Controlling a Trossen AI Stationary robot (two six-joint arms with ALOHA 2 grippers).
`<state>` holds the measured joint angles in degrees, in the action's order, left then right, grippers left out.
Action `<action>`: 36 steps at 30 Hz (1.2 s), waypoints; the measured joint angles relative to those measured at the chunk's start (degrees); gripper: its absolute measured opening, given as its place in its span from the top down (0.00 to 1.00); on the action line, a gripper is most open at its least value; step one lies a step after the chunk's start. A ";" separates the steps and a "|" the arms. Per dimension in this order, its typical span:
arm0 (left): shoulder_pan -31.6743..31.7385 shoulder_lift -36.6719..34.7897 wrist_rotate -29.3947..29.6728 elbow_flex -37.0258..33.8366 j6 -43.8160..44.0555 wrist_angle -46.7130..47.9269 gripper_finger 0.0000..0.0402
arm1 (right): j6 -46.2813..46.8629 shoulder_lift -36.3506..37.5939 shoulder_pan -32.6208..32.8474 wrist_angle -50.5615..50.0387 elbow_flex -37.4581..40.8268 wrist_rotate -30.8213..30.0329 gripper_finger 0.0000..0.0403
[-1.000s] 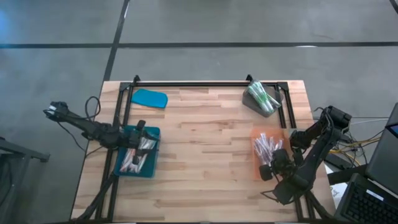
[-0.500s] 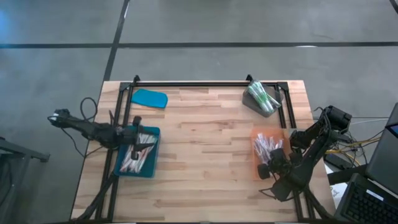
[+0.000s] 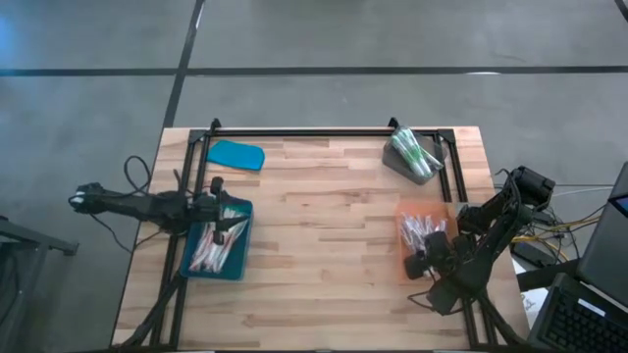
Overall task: Pick & Place Toothbrushes
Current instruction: Return to Home Position
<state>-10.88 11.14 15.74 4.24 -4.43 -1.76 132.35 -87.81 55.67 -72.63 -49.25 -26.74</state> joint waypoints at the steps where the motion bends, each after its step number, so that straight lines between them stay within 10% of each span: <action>1: 0.60 0.00 -0.08 -0.25 -0.02 -0.12 0.50 | -0.20 0.00 -0.01 -0.03 -0.02 -1.18 0.55; 10: 3.11 -0.20 -0.94 -3.70 0.57 -1.44 0.50 | -3.25 1.27 -0.95 -0.46 -0.07 -21.22 0.47; 19: 3.11 -0.08 -0.93 -3.72 0.90 -1.24 0.50 | -18.01 4.00 -6.71 0.68 -0.13 -40.36 0.62; 29: 3.06 -0.07 -0.93 -3.74 3.50 -1.13 0.50 | -63.96 8.05 -23.18 24.43 -0.13 -40.55 0.95; 36: 3.06 -0.07 -0.93 -3.79 3.54 -1.02 0.50 | -87.10 12.58 -31.51 37.35 1.83 -36.16 0.98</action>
<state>-7.81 11.07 14.81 0.45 -0.89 -2.79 45.25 -75.23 24.16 -35.28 -47.42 -62.90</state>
